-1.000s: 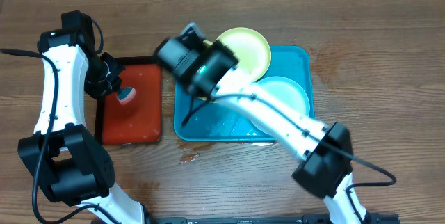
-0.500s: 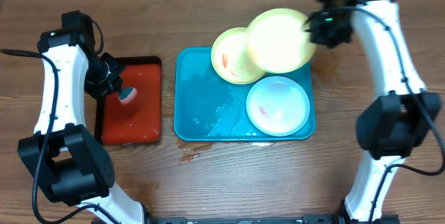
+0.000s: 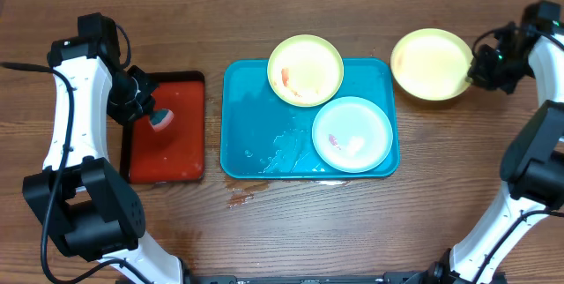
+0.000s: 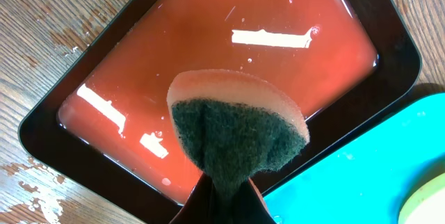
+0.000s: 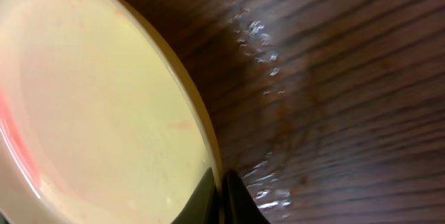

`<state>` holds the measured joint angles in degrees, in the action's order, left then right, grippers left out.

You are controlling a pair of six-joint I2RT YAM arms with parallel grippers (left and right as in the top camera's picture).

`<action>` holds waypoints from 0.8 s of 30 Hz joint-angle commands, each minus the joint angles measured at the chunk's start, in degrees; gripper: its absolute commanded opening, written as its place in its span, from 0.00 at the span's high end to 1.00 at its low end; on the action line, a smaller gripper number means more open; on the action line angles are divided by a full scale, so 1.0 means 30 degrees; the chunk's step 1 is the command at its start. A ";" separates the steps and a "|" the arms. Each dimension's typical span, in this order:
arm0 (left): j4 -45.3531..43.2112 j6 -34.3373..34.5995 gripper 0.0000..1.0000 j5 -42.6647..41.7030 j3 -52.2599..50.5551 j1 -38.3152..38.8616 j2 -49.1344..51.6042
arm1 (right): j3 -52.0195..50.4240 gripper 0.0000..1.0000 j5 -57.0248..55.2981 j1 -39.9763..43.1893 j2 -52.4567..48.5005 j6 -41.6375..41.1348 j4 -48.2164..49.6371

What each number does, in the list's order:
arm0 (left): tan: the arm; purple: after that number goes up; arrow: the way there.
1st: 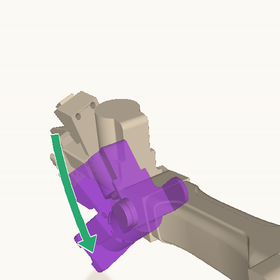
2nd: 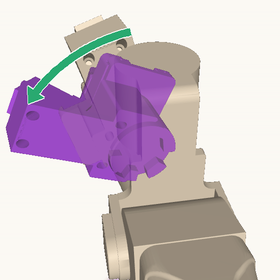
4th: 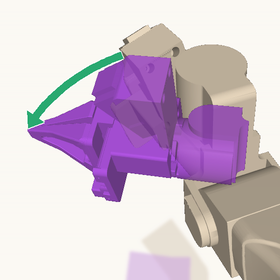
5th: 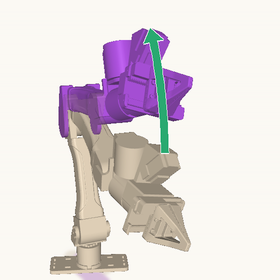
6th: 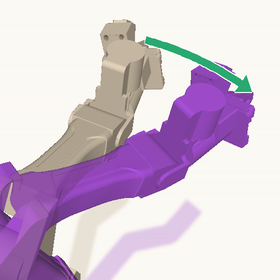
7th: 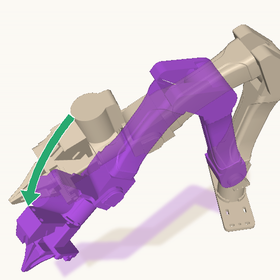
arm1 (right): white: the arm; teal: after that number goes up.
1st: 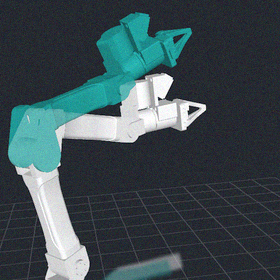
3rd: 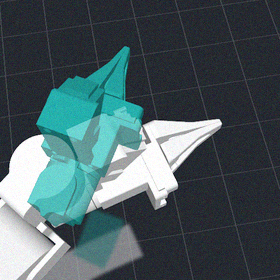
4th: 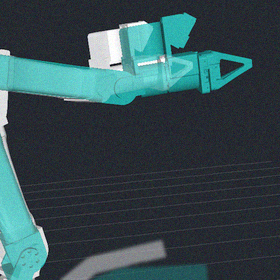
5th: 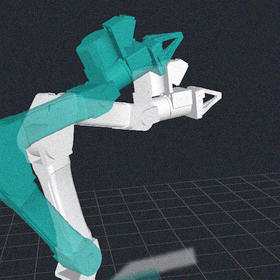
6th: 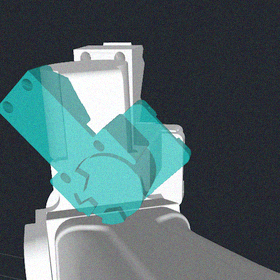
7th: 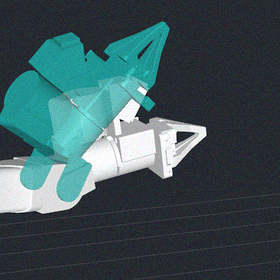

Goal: Clean dirty plates on tray and stack at the side
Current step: 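Set the yellow plate on the table right of the blue tray, then move the right gripper back to grip the yellow-green plate rim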

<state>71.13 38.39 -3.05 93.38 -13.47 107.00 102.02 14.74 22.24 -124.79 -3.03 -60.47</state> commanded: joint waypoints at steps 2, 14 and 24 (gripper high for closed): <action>-0.0022 -0.0379 0.96 -0.0051 0.0372 0.0146 -0.0080 | -0.1413 0.96 0.0335 0.0189 0.0073 0.0000 0.1217; -0.0277 -0.0379 0.96 0.0015 0.0372 0.0146 -0.0080 | 0.1865 0.50 0.0517 0.0117 0.0051 0.0036 -0.2040; -0.0357 -0.0393 0.96 0.0015 0.0372 0.0146 -0.0080 | 0.6849 0.35 0.6018 -0.4014 0.0029 0.3679 -0.3424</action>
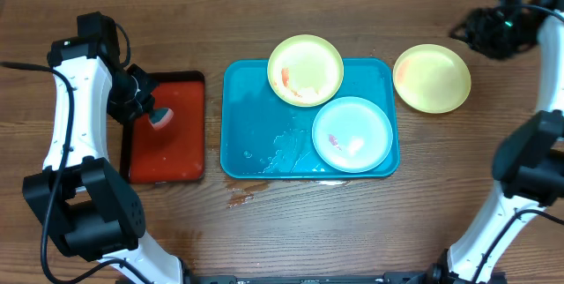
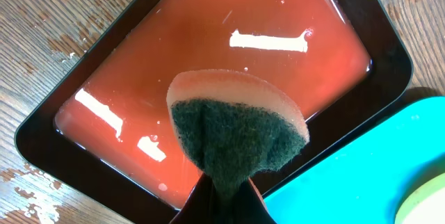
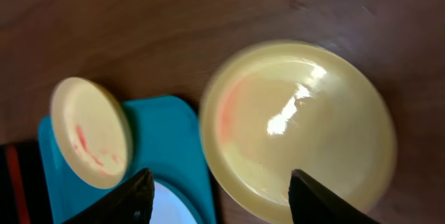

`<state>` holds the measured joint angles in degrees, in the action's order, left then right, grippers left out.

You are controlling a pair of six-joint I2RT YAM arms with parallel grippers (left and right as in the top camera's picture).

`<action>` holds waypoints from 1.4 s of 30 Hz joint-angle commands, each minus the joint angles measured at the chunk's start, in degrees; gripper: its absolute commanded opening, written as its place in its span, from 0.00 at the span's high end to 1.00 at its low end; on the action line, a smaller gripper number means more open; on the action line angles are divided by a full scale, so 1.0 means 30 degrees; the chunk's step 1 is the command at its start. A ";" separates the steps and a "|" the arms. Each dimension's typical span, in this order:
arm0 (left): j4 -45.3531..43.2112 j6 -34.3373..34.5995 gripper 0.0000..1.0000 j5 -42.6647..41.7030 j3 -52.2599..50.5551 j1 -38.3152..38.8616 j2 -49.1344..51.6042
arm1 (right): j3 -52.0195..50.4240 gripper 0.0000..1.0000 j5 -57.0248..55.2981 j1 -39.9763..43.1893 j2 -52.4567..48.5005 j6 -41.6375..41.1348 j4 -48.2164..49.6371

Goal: Clean dirty plates on tray and stack at the side
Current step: 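Move the right gripper back to grip the yellow-green plate rim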

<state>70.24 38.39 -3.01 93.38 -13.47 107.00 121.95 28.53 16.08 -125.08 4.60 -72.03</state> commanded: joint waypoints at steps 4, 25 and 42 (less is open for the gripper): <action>-0.0073 -0.0714 0.96 0.0000 0.0372 0.0306 -0.0080 | -0.0335 0.30 -0.2317 -0.5166 -0.0335 0.1129 0.2601; -0.0226 -0.0882 0.96 0.0000 0.0372 0.0648 -0.0080 | -0.0670 0.50 -0.7796 -1.0644 -0.3898 -0.3570 0.4204; -0.0204 -0.0882 0.96 -0.0102 0.0372 0.0648 -0.0080 | -0.0670 0.64 -0.6965 -1.0783 -0.4539 -0.4116 0.3963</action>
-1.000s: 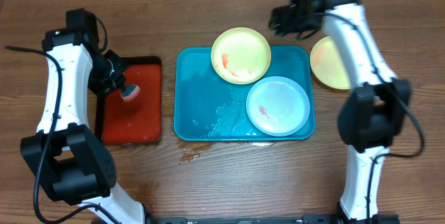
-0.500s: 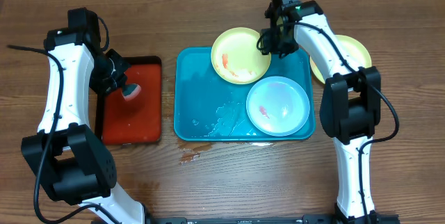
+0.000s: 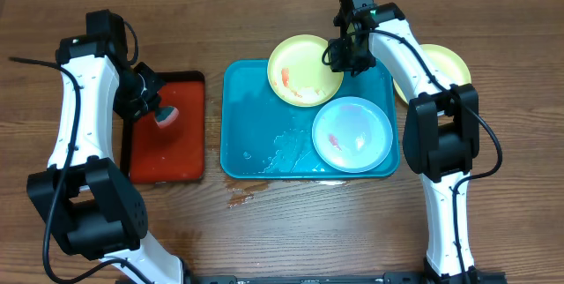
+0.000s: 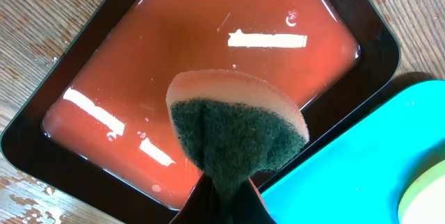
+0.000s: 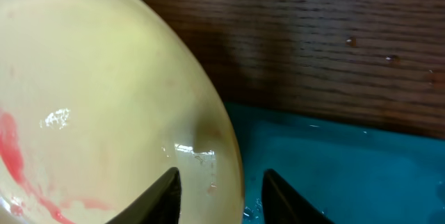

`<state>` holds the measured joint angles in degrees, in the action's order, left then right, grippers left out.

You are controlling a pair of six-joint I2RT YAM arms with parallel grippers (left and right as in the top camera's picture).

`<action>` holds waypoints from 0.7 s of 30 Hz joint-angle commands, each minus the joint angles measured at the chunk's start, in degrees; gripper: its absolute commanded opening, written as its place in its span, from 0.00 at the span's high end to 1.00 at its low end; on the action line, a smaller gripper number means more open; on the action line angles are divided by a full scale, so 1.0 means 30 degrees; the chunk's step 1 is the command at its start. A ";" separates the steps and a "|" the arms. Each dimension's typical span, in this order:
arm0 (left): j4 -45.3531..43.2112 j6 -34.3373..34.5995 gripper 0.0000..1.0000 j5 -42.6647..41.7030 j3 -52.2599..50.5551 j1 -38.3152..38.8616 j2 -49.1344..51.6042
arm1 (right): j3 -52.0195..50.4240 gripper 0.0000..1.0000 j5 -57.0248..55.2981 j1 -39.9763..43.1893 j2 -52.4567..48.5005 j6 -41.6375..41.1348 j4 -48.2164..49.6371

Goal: Clean dirty plates on tray and stack at the side
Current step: 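Move the right gripper back to grip the yellow-green plate rim, then bring the sponge in the left gripper onto the held plate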

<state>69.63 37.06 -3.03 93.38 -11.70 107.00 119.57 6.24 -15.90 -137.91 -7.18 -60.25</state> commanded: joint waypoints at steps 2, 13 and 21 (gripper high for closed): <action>0.0007 -0.0437 0.96 -0.0117 0.0372 0.0058 -0.0080 | 0.0124 0.70 0.0452 -0.0204 -0.0270 -0.0197 0.0058; 0.0036 -0.0444 0.96 -0.0160 0.0372 0.0058 -0.0080 | 0.0124 0.81 0.0503 -0.0546 -0.0984 -0.0488 -0.0117; 0.0044 -0.1056 0.96 -0.1392 0.0372 0.0146 -0.0073 | 0.0124 0.92 0.1056 -0.1166 -0.1078 -0.0619 -0.0211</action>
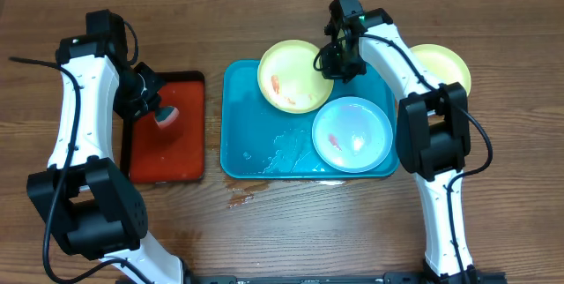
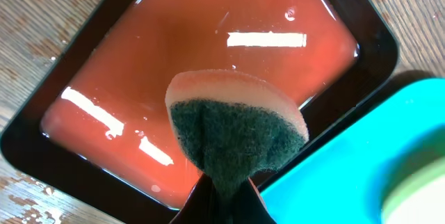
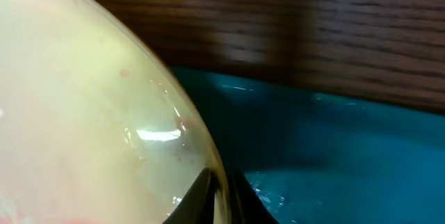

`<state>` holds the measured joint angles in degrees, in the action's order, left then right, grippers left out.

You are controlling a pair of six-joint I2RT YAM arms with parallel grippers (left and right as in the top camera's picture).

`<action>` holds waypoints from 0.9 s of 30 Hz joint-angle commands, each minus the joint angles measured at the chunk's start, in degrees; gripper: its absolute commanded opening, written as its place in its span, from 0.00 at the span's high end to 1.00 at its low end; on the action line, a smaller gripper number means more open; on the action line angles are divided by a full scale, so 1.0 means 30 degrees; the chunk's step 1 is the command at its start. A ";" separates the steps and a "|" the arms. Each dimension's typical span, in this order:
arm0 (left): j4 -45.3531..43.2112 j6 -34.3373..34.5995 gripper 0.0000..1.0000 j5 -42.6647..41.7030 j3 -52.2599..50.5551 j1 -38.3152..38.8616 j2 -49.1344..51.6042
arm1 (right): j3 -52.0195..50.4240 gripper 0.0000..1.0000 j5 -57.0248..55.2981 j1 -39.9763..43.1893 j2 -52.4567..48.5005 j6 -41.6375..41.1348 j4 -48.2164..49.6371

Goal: Clean dirty plates on tray and stack at the side
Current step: 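Bring the sponge in the left gripper onto the held plate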

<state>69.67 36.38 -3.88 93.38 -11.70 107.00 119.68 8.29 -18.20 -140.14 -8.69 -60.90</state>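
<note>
A dirty yellow plate (image 1: 293, 76) with red smears sits at the back of the blue tray (image 1: 256, 134); my right gripper (image 1: 336, 62) is shut on its right rim, which fills the right wrist view (image 3: 90, 113). A light-blue plate (image 1: 352, 134) with a red smear lies at the tray's right front. Another yellow plate (image 1: 445, 65) rests on the table to the right of the tray. My left gripper (image 2: 222, 196) is shut on a green-and-tan sponge (image 2: 236, 130), held over the black tray of red liquid (image 2: 208, 64).
The black tray of red liquid (image 1: 167, 134) lies left of the blue tray. Water pools on the blue tray's floor (image 1: 286, 152) and a small spill marks the wooden table (image 1: 242, 198) in front of it.
My right gripper went from open around the yellow plate's rim to shut on it, and the plate now sits a little further left. The left gripper still holds the sponge over the red liquid.
My right gripper was shut on a yellow plate's rim right of the tray. It then stood open and away, that plate lying on the table. Then it was open at the dirty yellow plate on the tray, and now grips it. The sponge stayed over the black tray.
</note>
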 commanded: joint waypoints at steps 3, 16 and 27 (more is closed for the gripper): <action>-0.0175 -0.1749 0.96 -0.2120 0.0372 0.0678 -0.0051 | 0.0087 0.93 0.1056 -0.0619 -0.0335 -0.0124 -0.0022; -0.1406 -0.2820 0.96 -0.1858 0.0357 0.6273 0.0350 | 0.0831 0.93 0.1341 -0.0969 0.0532 -0.1195 -0.3679; -0.4335 -0.1829 0.96 -0.1872 0.0342 0.8983 0.1974 | 0.0466 0.93 0.1617 -0.1953 0.0816 -0.1690 -0.4029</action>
<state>58.57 30.02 -8.84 93.38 13.61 110.28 120.42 12.25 -22.00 -140.09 -13.08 -74.04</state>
